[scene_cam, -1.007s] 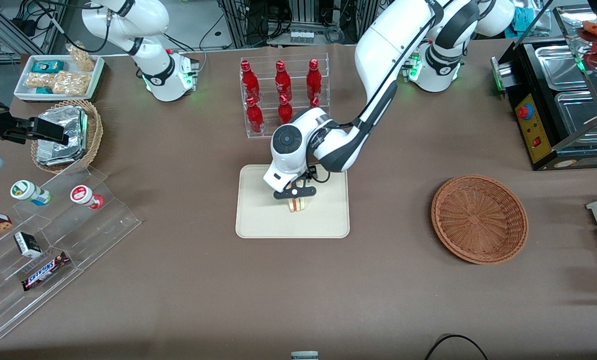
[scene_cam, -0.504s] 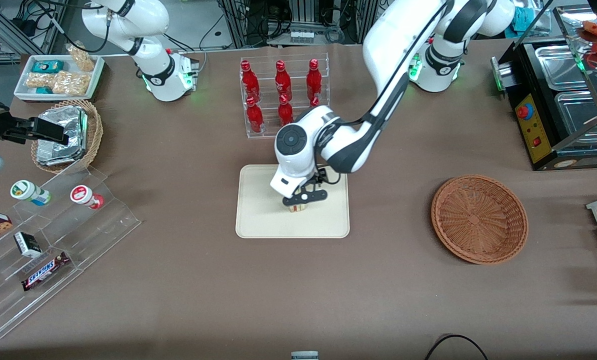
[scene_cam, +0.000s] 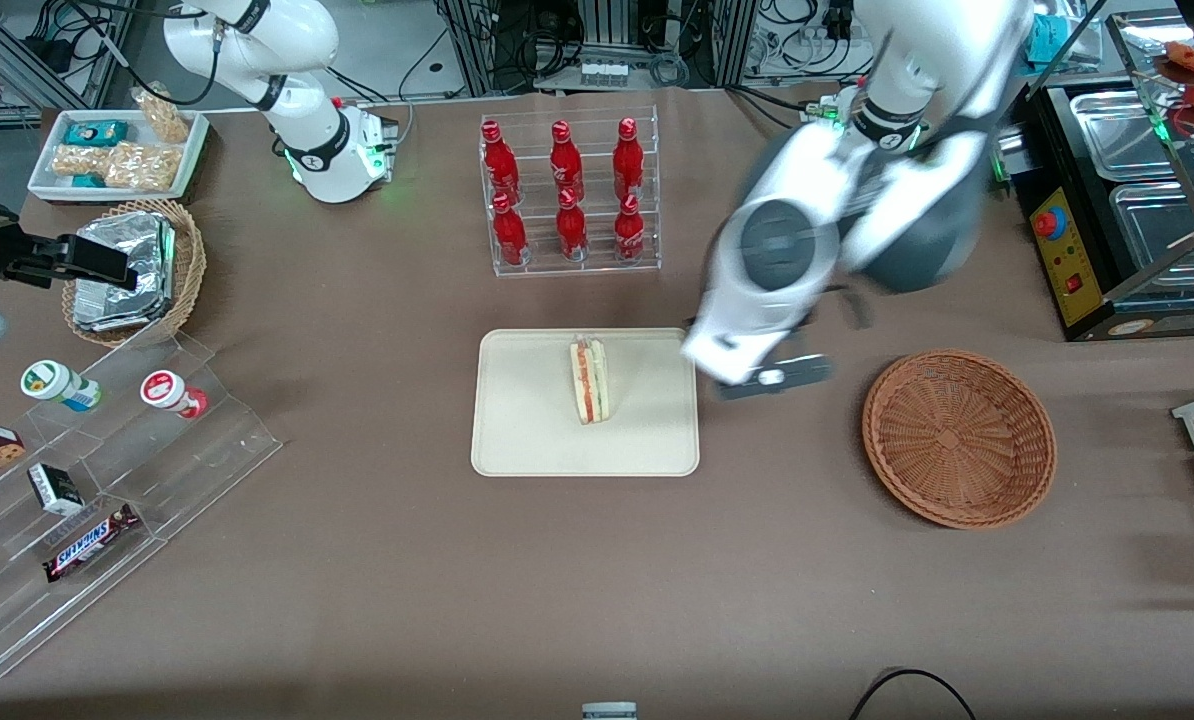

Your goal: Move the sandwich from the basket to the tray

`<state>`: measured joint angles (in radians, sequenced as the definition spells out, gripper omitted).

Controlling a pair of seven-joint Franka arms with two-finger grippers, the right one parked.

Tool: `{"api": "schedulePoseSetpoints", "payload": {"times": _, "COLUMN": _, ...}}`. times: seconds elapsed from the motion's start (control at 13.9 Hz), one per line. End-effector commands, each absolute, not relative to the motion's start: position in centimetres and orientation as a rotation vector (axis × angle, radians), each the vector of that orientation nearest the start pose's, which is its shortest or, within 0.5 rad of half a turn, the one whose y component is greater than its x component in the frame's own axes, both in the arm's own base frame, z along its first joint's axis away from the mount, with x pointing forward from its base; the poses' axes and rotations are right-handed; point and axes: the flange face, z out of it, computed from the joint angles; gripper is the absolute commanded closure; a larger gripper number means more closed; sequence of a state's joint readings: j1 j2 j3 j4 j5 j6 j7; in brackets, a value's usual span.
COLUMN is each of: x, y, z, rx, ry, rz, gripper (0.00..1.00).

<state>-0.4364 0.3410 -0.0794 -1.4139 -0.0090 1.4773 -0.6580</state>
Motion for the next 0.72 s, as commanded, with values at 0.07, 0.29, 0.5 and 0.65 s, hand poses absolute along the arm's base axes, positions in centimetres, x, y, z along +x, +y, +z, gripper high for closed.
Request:
{"api": "schedulePoseSetpoints", "payload": {"times": 0.07, "x": 54.4, "y": -18.8, "z": 54.3, "rx": -3.004, "ry": -0.088, "rz": 0.544, "gripper": 0.0}}
{"api": "schedulePoseSetpoints", "payload": {"times": 0.29, "x": 53.5, "y": -11.1, "z": 57.3, "rx": -3.003, "ry": -0.051, "rz": 0.615, "gripper": 0.0}}
{"api": "schedulePoseSetpoints", "payload": {"times": 0.5, "x": 52.5, "y": -6.8, "z": 59.0, "rx": -3.002, "ry": -0.017, "rz": 0.653, "gripper": 0.0}}
{"api": "schedulePoseSetpoints", "payload": {"times": 0.65, "x": 52.4, "y": -6.2, "z": 59.4, "rx": -2.997, "ry": -0.018, "rz": 0.664, "gripper": 0.0}}
